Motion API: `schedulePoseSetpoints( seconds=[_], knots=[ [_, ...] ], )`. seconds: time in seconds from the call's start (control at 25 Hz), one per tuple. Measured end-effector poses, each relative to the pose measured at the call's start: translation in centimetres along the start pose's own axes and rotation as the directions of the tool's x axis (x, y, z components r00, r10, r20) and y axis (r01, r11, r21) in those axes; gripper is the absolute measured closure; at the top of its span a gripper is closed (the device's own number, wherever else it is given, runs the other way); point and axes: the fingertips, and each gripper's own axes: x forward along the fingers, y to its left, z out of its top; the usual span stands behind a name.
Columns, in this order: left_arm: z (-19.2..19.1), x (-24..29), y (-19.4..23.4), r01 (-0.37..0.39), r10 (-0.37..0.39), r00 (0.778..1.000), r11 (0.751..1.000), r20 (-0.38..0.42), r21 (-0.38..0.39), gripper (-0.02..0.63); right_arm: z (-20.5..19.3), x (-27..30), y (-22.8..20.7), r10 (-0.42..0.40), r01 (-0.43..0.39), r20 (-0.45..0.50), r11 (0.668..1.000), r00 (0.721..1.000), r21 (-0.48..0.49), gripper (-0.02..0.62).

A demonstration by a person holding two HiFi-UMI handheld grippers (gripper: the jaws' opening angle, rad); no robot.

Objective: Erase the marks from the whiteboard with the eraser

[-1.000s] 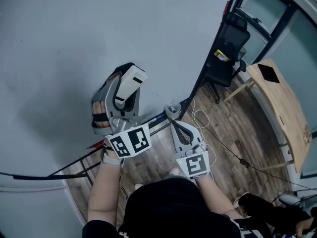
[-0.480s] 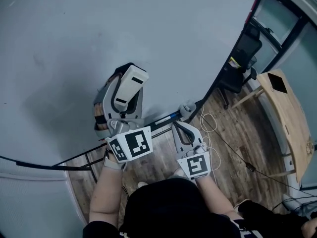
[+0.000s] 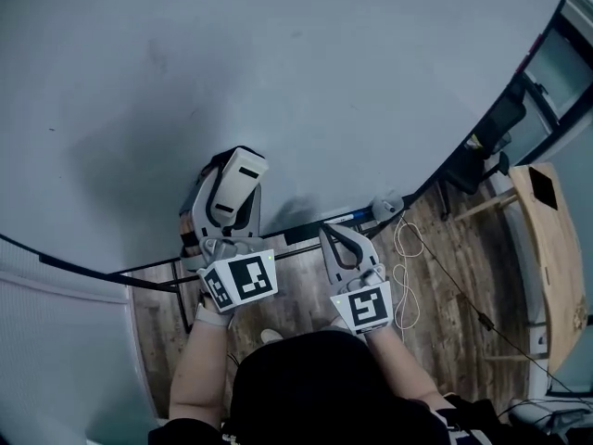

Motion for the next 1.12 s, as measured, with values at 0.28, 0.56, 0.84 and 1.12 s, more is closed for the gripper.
schedulePoseSetpoints(
  seconds=[0.28, 0.56, 0.84, 1.12],
  knots=[
    [-5.4, -2.5, 2.0, -0.019, 0.014, 0.995, 0.999, -0.097, -0.048, 0.341, 0.7, 2.3, 4.2, 0.087, -0.087, 0.006, 0.996, 0.996, 0.004, 0.568],
    [-11.8, -7.1, 1.4, 0.010, -0.051, 0.984, 0.972, -0.169, -0.233, 0.341, 0.4, 4.2, 7.7, 0.186, -0.185, -0.005, 0.983, 0.983, 0.012, 0.566],
    [-15.6, -12.4, -0.9, -0.019, -0.065, 0.967, 0.945, -0.245, -0.326, 0.341, -0.3, 5.8, 11.1, 0.321, -0.320, -0.015, 0.947, 0.947, 0.019, 0.567],
    [-17.0, -16.9, -1.0, -0.082, -0.030, 0.951, 0.935, -0.306, -0.345, 0.341, -0.5, 6.6, 14.8, 0.476, -0.476, -0.018, 0.880, 0.879, 0.005, 0.568]
  ],
)
